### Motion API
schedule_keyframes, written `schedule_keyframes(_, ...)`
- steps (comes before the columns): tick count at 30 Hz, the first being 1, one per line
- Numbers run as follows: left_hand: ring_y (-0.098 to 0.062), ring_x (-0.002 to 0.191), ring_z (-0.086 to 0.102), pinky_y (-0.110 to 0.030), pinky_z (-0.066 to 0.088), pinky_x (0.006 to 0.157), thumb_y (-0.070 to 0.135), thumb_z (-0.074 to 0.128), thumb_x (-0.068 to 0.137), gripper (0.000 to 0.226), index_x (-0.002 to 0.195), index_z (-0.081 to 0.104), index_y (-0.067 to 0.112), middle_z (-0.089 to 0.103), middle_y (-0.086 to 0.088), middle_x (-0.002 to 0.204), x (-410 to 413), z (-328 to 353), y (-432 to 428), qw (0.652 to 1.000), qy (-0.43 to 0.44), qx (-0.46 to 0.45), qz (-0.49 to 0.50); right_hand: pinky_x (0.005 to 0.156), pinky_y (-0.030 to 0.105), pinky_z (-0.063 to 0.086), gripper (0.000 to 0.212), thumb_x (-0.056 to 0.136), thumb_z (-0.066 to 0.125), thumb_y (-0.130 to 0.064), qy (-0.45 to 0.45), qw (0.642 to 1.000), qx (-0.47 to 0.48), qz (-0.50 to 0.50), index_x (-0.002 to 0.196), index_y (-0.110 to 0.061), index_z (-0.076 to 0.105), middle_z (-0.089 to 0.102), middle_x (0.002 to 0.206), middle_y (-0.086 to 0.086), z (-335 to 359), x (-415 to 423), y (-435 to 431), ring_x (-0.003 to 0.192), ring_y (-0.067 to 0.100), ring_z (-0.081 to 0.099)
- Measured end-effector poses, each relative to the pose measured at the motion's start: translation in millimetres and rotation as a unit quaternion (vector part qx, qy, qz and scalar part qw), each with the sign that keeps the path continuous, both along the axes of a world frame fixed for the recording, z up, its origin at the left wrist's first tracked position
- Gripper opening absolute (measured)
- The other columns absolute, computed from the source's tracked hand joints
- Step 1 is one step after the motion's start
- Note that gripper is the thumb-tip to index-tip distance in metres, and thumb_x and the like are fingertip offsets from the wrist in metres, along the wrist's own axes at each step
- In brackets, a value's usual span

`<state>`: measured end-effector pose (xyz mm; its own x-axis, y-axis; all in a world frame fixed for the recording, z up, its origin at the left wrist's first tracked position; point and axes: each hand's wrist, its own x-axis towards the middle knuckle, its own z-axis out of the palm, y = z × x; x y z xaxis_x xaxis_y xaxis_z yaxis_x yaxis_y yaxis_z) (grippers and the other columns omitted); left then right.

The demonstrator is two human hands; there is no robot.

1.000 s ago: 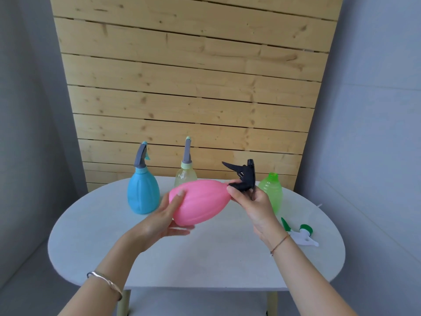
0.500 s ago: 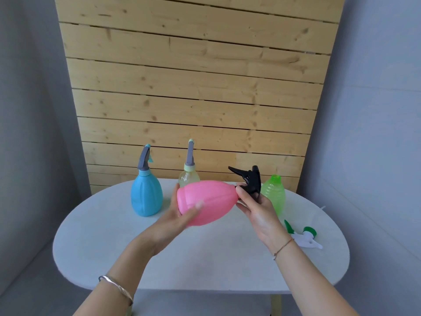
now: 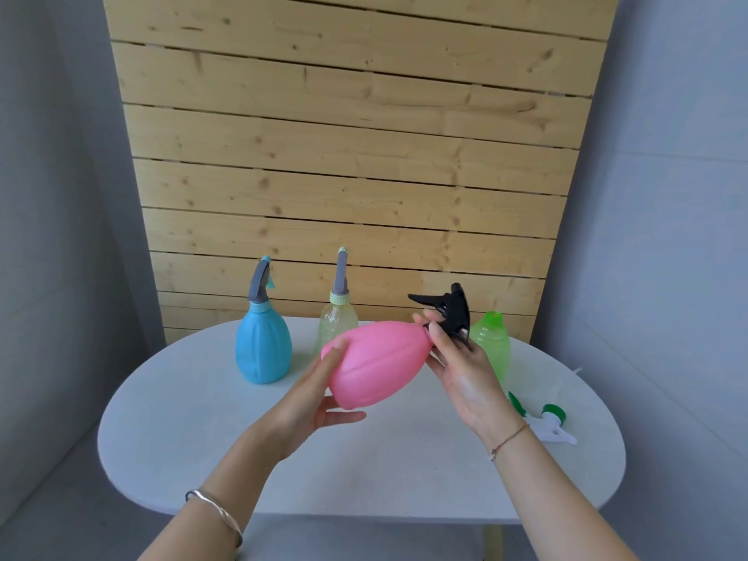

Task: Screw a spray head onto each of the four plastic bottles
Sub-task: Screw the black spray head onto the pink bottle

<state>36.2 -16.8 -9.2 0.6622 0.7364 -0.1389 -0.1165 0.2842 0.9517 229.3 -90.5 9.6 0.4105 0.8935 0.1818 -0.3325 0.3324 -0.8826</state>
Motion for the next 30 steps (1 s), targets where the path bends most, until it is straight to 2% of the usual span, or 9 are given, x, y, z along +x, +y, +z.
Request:
schedule_keyframes(3,-0.032,0.085,0.073,-0.032,0.059,0.054,0.071,0.063,0.054,0.070,0.109,0.054,0.029,0.067,-0.016,0.109,3.1,-6.3,1.6,0.995,-0.004,-0.098,0.009,0.096,0.027,0.049,0.040,0.072,0.068,-0.028,-0.021,0.999,0.011,0.022,0.111,-0.016,0.064,0.071,0.114,0.000,1.3,-7.0,2.6,0.113,0.010,0.061)
schedule_keyframes(7,-0.035,0.081,0.072,-0.029,0.058,0.049,0.071,0.070,0.050,0.077,0.111,0.056,0.025,0.071,-0.016,0.096,8.4,-12.4,1.4,0.992,-0.044,-0.119,0.020,0.094,0.021,0.051,0.049,0.067,0.071,-0.032,-0.017,0.999,0.012,-0.033,0.109,-0.007,0.066,0.075,0.102,-0.001,2.9,-12.3,8.0,0.107,0.009,0.066)
schedule_keyframes(14,-0.032,0.084,0.072,-0.026,0.058,0.054,0.075,0.061,0.057,0.082,0.123,0.051,0.029,0.067,-0.017,0.110,13.4,-16.1,-1.4,0.996,-0.055,-0.060,0.043,0.095,0.027,0.049,0.017,0.083,0.067,-0.023,-0.011,0.995,-0.017,-0.100,0.097,-0.014,0.071,0.076,0.093,-0.005,4.3,-17.0,18.4,0.096,0.007,0.067)
schedule_keyframes(18,-0.026,0.092,0.072,-0.027,0.059,0.066,0.075,0.057,0.060,0.090,0.135,0.042,0.027,0.061,-0.016,0.123,17.3,-16.6,-2.1,0.996,-0.062,-0.038,0.044,0.092,0.033,0.052,0.052,0.069,0.069,-0.046,-0.075,0.992,-0.093,-0.029,0.114,-0.019,0.060,0.070,0.110,-0.001,6.7,-24.4,20.4,0.105,0.014,0.063)
schedule_keyframes(21,-0.023,0.096,0.071,-0.029,0.059,0.071,0.071,0.052,0.070,0.080,0.134,0.041,0.025,0.062,-0.013,0.122,19.9,-14.3,-1.5,0.996,-0.065,-0.050,0.033,0.087,0.036,0.056,0.074,0.056,0.076,-0.047,-0.115,0.981,-0.148,0.045,0.122,-0.022,0.054,0.067,0.115,0.003,2.0,-35.8,23.2,0.105,0.018,0.064)
schedule_keyframes(23,-0.023,0.100,0.070,-0.033,0.060,0.074,0.066,0.047,0.079,0.067,0.132,0.042,0.026,0.062,-0.010,0.122,17.6,-11.5,2.3,0.999,-0.022,-0.031,0.034,0.086,0.037,0.057,0.079,0.053,0.078,-0.046,-0.130,0.978,-0.157,0.041,0.124,-0.021,0.052,0.067,0.116,0.005,3.3,-32.3,27.2,0.105,0.019,0.064)
schedule_keyframes(25,-0.021,0.099,0.069,-0.033,0.060,0.076,0.056,0.049,0.086,0.054,0.129,0.046,0.025,0.061,-0.004,0.121,13.1,-10.0,9.1,0.998,0.043,0.019,0.051,0.090,0.041,0.055,0.082,0.052,0.080,-0.045,-0.148,0.976,-0.160,-0.008,0.124,-0.020,0.050,0.065,0.116,0.004,5.9,-19.0,33.1,0.105,0.019,0.063)
schedule_keyframes(27,-0.018,0.097,0.068,-0.028,0.059,0.074,0.046,0.053,0.089,0.043,0.124,0.052,0.021,0.063,0.001,0.118,8.4,-10.3,16.3,0.991,0.093,0.058,0.074,0.091,0.040,0.053,0.071,0.061,0.082,-0.036,-0.160,0.972,-0.150,-0.080,0.123,-0.021,0.050,0.064,0.115,0.001,6.9,-1.0,40.7,0.101,0.015,0.062)
schedule_keyframes(30,-0.016,0.093,0.067,-0.025,0.056,0.073,0.039,0.053,0.092,0.034,0.121,0.054,0.019,0.066,0.004,0.110,5.0,-12.6,25.0,0.980,0.146,0.096,0.093,0.079,0.025,0.049,0.067,0.067,0.082,-0.029,-0.196,0.958,-0.133,-0.161,0.125,-0.020,0.049,0.062,0.116,-0.002,0.5,23.6,51.6,0.095,0.005,0.060)
